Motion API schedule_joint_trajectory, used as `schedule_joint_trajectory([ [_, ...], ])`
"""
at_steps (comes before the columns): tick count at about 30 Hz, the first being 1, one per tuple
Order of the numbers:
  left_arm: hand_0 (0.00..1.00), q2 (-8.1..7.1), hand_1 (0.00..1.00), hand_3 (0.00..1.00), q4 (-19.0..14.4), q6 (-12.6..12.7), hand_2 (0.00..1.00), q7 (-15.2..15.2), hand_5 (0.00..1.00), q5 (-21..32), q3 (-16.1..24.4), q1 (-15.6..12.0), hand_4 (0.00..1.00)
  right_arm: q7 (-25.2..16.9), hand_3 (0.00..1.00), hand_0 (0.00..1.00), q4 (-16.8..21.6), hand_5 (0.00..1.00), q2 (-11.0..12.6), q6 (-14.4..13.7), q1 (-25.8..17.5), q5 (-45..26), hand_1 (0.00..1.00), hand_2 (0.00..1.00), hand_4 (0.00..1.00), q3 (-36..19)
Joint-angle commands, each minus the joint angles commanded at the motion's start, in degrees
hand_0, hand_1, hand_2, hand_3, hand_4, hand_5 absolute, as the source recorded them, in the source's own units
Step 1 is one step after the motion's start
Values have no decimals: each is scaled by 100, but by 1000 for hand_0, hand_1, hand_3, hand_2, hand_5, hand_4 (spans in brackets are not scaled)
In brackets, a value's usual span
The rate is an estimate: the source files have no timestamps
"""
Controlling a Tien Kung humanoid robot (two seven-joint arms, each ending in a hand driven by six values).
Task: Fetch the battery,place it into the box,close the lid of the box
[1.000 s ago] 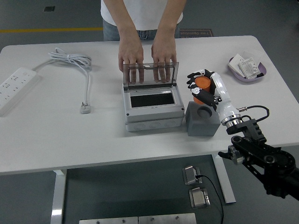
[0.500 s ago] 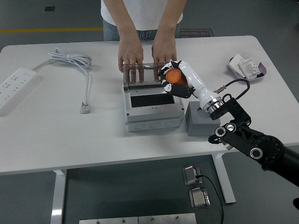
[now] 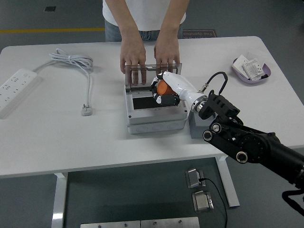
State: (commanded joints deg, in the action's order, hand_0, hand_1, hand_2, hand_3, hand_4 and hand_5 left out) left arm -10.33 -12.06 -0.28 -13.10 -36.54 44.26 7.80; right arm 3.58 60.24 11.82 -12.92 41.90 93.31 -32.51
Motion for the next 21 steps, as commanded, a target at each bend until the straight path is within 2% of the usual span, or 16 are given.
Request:
schedule_joint_trajectory([
  [3, 668, 0, 722, 630, 2, -2, 688, 5, 201, 2, -9, 6, 646, 255, 386, 308, -37, 2, -45, 142, 37, 166, 349, 365, 2, 39],
  [7, 669, 2, 723, 630, 1, -2, 688, 0, 199, -13, 0, 10, 645, 398, 393, 316, -67, 2, -95, 227, 77, 253, 348, 370, 2, 81],
  [21, 669, 2, 723, 630, 8, -7, 687, 39, 199, 64, -95, 22, 642, 336, 415, 322, -180, 2, -253, 214, 175, 180, 355, 381, 49, 151],
])
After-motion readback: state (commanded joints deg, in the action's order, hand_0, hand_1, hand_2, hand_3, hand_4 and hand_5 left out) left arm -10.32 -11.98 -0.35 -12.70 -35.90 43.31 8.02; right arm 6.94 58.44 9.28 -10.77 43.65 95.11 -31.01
